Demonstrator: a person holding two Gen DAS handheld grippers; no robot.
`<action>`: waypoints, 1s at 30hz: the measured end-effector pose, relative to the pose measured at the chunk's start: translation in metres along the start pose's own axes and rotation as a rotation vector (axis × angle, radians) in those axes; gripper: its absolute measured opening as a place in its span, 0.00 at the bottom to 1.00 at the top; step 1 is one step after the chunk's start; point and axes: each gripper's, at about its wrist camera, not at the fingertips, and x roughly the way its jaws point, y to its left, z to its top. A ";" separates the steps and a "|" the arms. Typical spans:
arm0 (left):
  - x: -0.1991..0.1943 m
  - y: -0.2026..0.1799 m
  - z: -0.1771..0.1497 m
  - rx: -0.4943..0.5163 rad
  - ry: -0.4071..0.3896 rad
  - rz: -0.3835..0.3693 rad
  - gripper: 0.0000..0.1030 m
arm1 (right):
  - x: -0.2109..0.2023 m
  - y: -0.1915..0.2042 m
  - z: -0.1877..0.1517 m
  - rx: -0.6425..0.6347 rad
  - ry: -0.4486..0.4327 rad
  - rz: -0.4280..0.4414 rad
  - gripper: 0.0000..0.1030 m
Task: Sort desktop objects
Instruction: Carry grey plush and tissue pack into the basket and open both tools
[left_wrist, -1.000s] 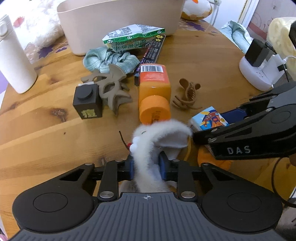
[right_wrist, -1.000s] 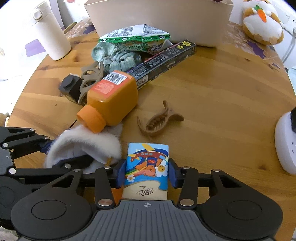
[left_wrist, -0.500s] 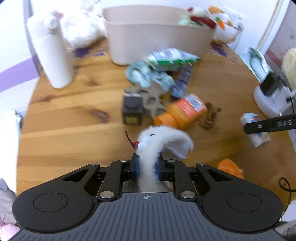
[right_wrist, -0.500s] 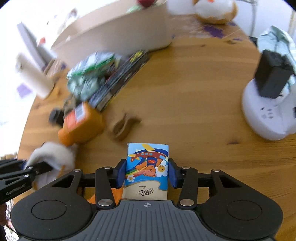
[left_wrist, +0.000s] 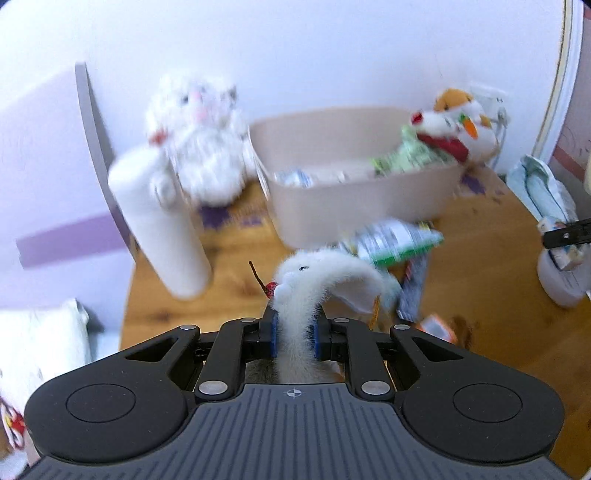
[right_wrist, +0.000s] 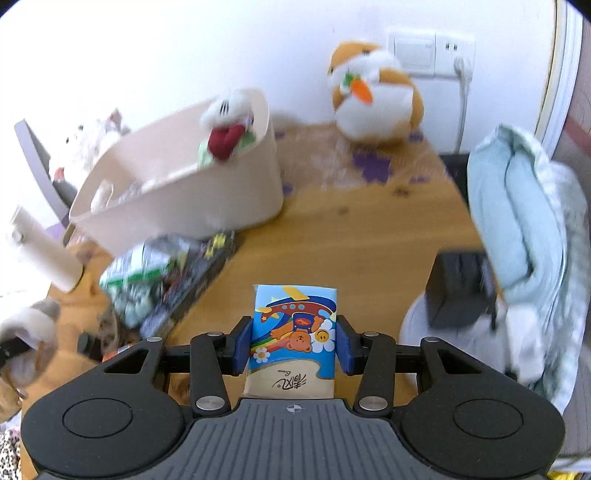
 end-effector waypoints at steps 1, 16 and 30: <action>0.001 0.001 0.008 0.004 -0.011 0.005 0.16 | -0.001 0.000 0.007 -0.001 -0.013 -0.002 0.42; 0.045 -0.011 0.114 0.068 -0.099 0.016 0.16 | 0.020 0.024 0.107 -0.107 -0.131 0.011 0.42; 0.109 -0.030 0.146 0.076 -0.051 0.035 0.16 | 0.098 0.046 0.166 -0.139 -0.093 0.001 0.41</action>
